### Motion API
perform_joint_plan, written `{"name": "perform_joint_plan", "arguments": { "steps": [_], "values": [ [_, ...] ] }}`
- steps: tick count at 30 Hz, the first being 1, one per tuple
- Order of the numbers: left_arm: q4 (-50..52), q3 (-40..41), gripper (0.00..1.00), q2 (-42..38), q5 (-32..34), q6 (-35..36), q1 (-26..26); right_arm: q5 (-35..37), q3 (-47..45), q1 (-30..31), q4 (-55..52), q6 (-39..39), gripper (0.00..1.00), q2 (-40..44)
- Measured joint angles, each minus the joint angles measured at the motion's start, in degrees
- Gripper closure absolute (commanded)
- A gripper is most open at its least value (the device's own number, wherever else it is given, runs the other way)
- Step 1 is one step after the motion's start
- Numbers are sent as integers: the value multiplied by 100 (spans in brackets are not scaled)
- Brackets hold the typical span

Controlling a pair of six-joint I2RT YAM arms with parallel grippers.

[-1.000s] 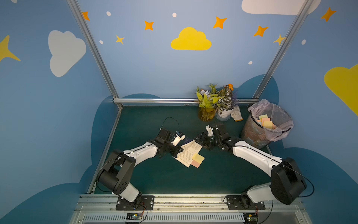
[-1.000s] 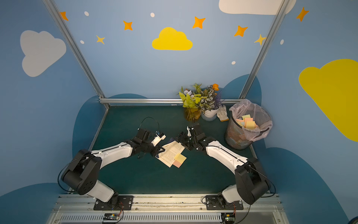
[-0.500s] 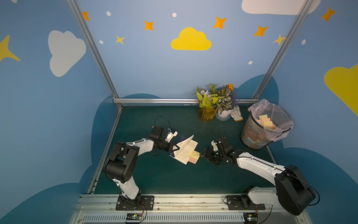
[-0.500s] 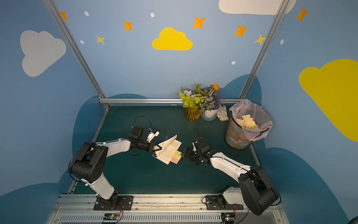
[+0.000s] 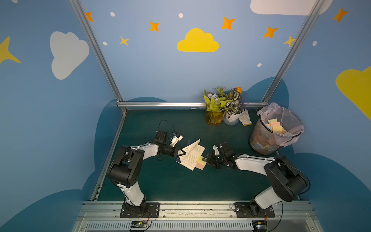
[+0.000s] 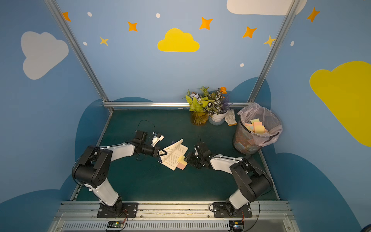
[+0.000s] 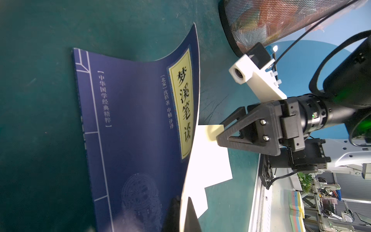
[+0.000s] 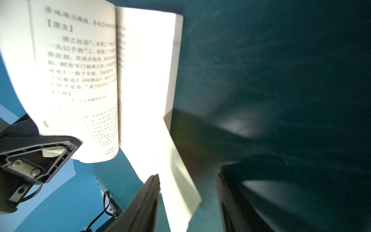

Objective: Peel off the used sticky note
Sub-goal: Tear off the note from the book.

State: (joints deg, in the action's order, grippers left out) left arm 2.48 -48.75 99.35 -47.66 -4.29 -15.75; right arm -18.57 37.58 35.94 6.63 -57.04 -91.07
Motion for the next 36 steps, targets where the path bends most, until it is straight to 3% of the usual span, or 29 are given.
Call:
{"name": "perform_joint_plan", "arguments": {
  "steps": [3,10,36],
  "values": [
    [-2,0,97,0,-7,-7,0,42,131,-13,7,13,83,-151],
    [-13,0,97,0,-15,-17,13,201,323,-39,-136,210,100,-221],
    [-251,0,97,0,-39,-133,33,133,459,-525,-1266,846,100,850]
  ]
}}
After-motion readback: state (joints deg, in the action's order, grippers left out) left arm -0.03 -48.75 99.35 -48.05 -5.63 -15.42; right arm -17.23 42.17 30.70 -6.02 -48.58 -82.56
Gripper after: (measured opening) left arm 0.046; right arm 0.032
